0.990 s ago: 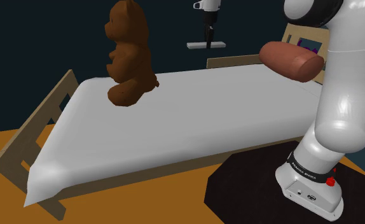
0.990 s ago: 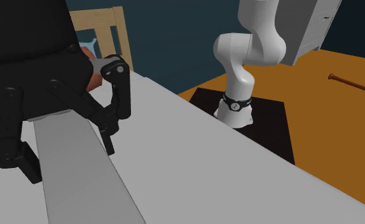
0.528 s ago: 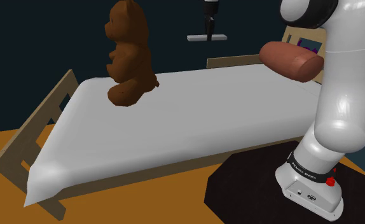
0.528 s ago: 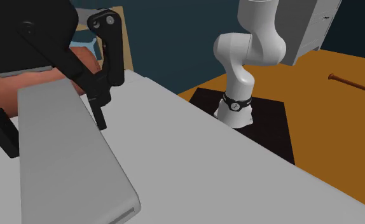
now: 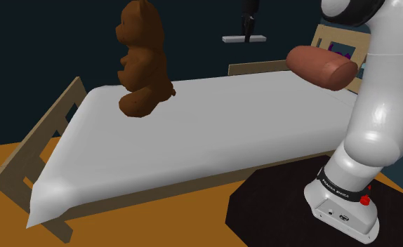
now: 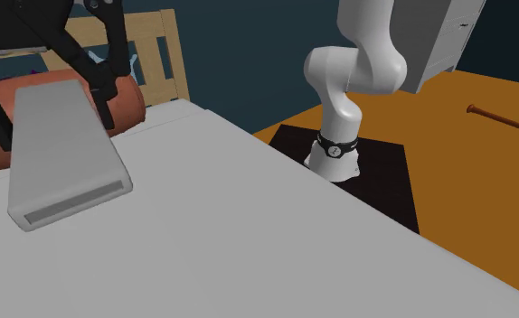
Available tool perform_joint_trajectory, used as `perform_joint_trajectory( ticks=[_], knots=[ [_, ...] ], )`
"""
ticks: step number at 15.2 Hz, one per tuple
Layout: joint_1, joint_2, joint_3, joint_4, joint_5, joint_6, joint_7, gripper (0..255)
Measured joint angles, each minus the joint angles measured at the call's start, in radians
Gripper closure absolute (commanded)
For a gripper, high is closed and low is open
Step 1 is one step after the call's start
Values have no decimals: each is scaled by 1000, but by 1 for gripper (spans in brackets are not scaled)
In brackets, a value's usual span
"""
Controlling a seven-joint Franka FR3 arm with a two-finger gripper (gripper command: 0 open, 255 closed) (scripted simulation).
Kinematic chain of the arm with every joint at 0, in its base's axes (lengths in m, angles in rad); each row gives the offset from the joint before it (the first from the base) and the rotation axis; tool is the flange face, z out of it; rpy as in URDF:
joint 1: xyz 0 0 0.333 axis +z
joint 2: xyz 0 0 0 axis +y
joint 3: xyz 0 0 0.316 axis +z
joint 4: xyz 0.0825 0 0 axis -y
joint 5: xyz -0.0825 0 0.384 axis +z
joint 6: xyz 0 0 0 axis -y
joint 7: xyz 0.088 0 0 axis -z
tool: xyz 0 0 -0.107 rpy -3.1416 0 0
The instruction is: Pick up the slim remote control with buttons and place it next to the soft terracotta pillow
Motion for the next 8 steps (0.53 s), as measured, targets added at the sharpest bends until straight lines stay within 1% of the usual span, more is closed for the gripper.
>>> perform_joint_trajectory(
  ticks=[2, 3, 5, 8],
  knots=[
    [-20, -14, -12, -20, -1, 6, -34, 255],
    [-38, -12, -21, -12, 2, -1, -59, 255],
    [-60, -36, -36, -55, -2, 18, -100, 255],
    [-101, -44, -60, -75, 1, 28, -166, 255]
  ],
)
